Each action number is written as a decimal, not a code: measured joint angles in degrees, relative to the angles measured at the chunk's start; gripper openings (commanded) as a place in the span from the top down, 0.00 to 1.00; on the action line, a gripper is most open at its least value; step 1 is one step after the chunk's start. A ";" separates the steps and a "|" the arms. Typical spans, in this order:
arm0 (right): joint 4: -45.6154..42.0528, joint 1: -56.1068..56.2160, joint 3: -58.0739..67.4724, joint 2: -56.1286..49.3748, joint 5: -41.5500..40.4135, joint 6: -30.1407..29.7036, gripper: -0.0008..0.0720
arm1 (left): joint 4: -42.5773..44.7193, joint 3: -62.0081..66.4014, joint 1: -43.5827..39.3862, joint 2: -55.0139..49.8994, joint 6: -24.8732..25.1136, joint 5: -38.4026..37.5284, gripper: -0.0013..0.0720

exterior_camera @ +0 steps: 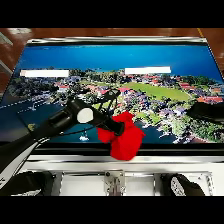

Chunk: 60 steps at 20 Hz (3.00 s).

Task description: Fold the shirts.

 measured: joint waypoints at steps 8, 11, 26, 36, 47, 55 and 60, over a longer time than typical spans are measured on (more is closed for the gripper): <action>4.37 0.02 -18.75 0.09 -8.83 -4.13 0.05 | -2.23 -8.41 9.81 5.64 0.26 -7.43 0.00; 8.87 0.00 -22.53 -2.12 -10.84 -6.78 0.05 | -6.71 -20.06 15.89 11.41 0.92 -5.81 0.00; 24.41 0.26 -25.27 -22.75 -12.55 -12.17 0.05 | -40.65 -38.49 21.64 3.87 17.00 16.26 0.34; 27.17 12.28 -25.27 -28.17 -19.30 -10.67 0.06 | -48.81 -38.62 21.53 2.93 23.69 18.86 0.92; 29.18 16.04 -16.61 -24.13 -23.34 -14.25 0.91 | -47.06 -31.93 28.15 15.30 28.81 19.10 0.93; 31.36 15.82 11.91 -2.03 -29.07 -17.62 0.91 | -45.83 1.49 35.95 31.34 35.80 18.75 0.92; 28.89 15.82 22.67 7.17 -33.38 -16.39 0.90 | -42.25 16.22 36.79 35.89 36.50 17.33 0.92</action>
